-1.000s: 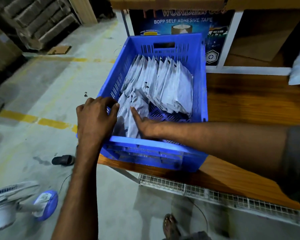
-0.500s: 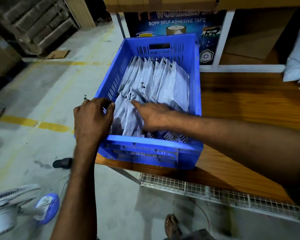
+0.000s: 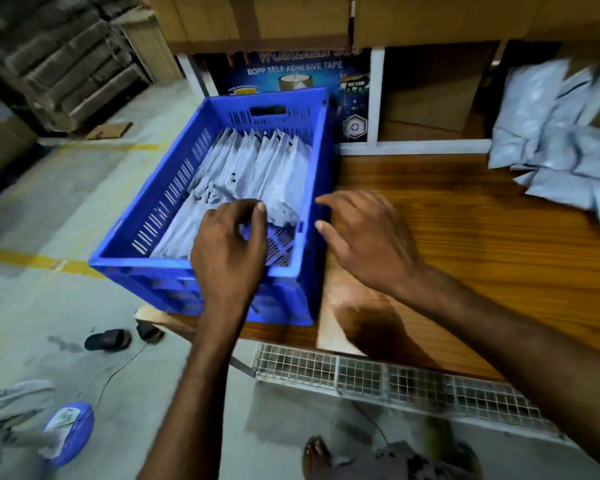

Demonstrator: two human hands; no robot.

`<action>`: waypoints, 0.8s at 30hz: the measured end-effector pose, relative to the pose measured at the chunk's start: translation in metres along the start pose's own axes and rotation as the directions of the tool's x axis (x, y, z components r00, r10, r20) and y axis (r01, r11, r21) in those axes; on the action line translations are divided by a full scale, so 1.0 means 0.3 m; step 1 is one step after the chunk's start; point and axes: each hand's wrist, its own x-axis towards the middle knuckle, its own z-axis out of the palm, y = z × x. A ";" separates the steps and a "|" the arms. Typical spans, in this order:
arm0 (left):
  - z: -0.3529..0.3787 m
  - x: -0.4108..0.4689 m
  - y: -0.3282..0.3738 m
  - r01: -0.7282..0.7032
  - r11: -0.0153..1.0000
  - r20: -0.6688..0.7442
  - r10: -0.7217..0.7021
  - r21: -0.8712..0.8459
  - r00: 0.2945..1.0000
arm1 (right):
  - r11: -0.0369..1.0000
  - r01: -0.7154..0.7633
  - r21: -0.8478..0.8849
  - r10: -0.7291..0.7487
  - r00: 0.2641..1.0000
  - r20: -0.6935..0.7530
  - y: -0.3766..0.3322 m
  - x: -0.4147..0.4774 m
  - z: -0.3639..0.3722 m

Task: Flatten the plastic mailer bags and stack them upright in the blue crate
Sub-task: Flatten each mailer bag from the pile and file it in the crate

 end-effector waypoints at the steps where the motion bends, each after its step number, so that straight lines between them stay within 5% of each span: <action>1: 0.023 -0.036 0.069 -0.022 1.000 -0.030 0.021 -0.020 0.999 | 1.000 -0.024 0.014 0.023 1.000 0.012 0.048 -0.047 -0.022; 6: 0.219 -0.217 0.395 -0.229 0.972 -0.102 0.223 -0.058 0.970 | 0.991 -0.128 0.051 0.120 0.984 0.135 0.320 -0.266 -0.169; 11: 0.501 -0.391 0.615 -0.142 0.965 0.187 0.184 -0.219 0.965 | 0.969 -0.243 0.040 0.231 0.954 0.193 0.603 -0.410 -0.313; 16: 0.799 -0.511 0.705 -0.157 0.952 0.558 0.282 -0.262 0.780 | 0.915 -0.403 -0.016 0.402 0.908 0.120 0.920 -0.482 -0.435; 24: 1.079 -0.540 0.877 -0.359 0.924 0.768 0.326 -0.135 0.551 | 0.825 -0.546 -0.148 0.533 0.838 -0.119 1.418 -0.403 -0.531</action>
